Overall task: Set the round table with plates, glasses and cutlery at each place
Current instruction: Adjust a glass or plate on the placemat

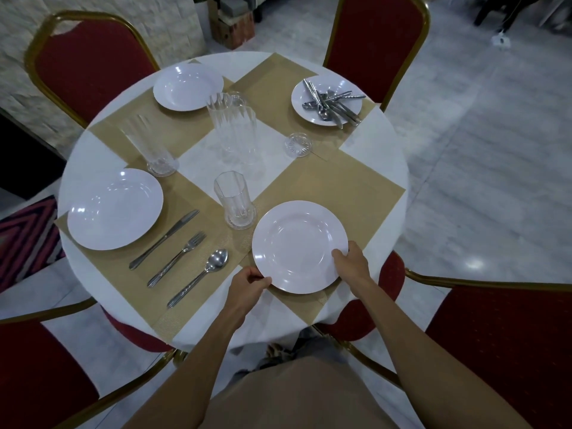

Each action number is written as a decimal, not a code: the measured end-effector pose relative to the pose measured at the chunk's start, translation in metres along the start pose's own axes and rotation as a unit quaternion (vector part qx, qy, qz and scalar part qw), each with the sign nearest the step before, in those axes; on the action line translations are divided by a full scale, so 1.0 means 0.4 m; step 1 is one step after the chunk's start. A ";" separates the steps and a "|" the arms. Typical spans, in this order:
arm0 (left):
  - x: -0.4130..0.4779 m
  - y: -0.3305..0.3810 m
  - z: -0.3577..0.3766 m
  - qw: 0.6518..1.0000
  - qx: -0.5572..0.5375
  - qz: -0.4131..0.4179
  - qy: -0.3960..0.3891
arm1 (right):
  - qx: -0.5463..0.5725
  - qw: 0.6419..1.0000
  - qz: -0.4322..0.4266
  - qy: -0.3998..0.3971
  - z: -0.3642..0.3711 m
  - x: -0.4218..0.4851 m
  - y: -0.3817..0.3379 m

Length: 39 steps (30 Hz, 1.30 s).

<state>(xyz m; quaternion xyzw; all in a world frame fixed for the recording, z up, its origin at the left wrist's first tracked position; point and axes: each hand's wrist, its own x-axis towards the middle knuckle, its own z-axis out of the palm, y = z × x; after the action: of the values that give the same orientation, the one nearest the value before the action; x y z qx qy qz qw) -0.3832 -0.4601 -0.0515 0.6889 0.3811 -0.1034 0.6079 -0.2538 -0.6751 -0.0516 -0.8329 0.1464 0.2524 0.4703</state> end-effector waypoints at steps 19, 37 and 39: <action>-0.024 0.050 0.000 0.997 0.075 -0.008 -0.020 | 0.007 1.000 0.027 -0.014 -0.008 -0.001 -0.013; -0.179 0.145 0.215 0.914 0.316 0.251 0.035 | -0.092 0.986 -0.130 0.050 -0.085 -0.111 0.033; -0.194 0.140 0.256 0.910 0.325 0.255 0.031 | -0.095 0.983 -0.153 0.039 -0.113 -0.122 0.056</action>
<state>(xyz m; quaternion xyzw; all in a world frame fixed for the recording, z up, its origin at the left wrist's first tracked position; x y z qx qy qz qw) -0.3671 -0.5832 0.0134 0.9252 0.1561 -0.0413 0.3435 -0.2922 -0.7250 -0.0206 -0.8955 0.0113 0.1572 0.4163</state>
